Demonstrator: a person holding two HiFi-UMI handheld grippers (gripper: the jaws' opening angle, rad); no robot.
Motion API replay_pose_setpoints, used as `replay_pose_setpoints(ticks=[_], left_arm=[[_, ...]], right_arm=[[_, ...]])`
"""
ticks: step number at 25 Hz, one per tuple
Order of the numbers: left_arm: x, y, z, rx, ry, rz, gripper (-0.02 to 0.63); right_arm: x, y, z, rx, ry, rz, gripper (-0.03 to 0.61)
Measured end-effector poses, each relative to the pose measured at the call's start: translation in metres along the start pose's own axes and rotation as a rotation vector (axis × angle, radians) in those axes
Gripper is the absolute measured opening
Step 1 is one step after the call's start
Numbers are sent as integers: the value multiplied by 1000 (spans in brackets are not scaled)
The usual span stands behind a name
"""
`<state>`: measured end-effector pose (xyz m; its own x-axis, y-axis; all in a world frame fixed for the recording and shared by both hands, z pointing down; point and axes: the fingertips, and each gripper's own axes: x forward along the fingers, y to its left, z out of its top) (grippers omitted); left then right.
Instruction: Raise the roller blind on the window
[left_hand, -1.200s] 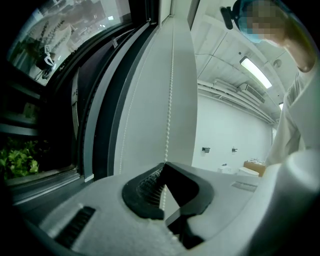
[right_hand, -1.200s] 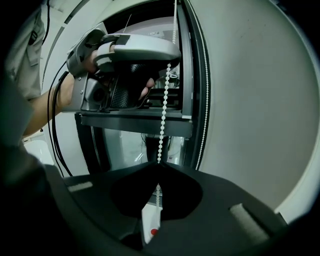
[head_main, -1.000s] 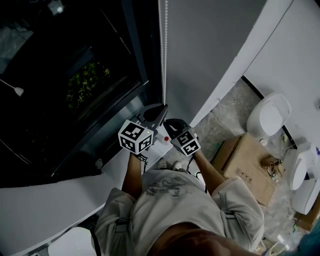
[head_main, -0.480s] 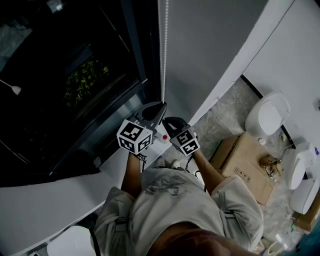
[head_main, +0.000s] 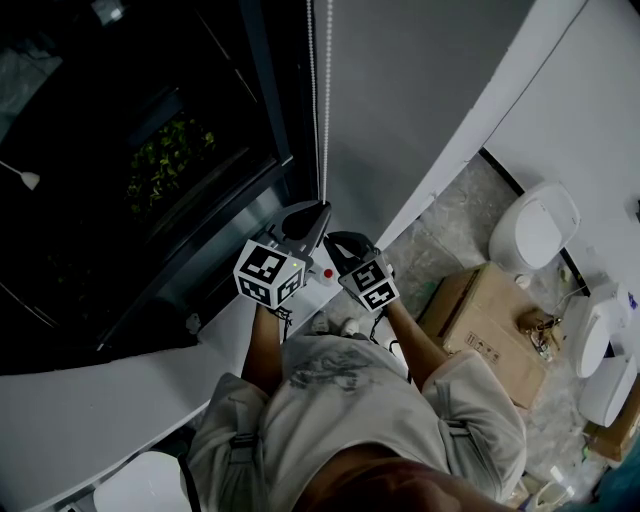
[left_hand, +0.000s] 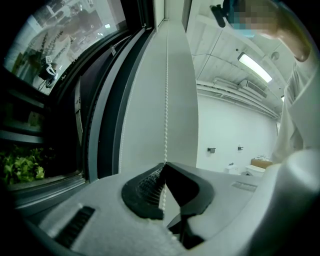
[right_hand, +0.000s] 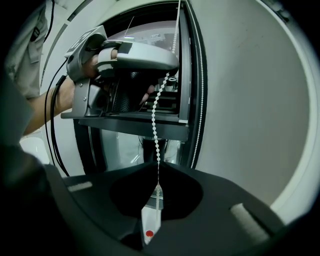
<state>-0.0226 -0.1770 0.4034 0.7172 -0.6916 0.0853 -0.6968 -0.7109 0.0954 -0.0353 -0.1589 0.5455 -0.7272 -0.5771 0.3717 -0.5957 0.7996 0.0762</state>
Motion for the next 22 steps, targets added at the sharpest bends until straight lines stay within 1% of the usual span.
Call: replay_pose_setpoints(ticks=[4, 6, 8, 17, 22], left_arm=[[0, 1, -2, 12, 8, 14, 19], [1, 2, -3, 13, 13, 18, 35], [0, 2, -4, 13, 16, 22, 49], [-3, 7, -7, 13, 21, 44, 65], [-9, 9, -10, 9, 16, 56, 74]], right_arm=[[-2, -3, 3, -8, 0, -18, 17], [-4, -4, 5, -10, -4, -24, 20], [-7, -5, 8, -12, -10, -27, 31], [-22, -15, 25, -25, -42, -72, 80], [-38, -23, 44, -26, -92, -106, 89]])
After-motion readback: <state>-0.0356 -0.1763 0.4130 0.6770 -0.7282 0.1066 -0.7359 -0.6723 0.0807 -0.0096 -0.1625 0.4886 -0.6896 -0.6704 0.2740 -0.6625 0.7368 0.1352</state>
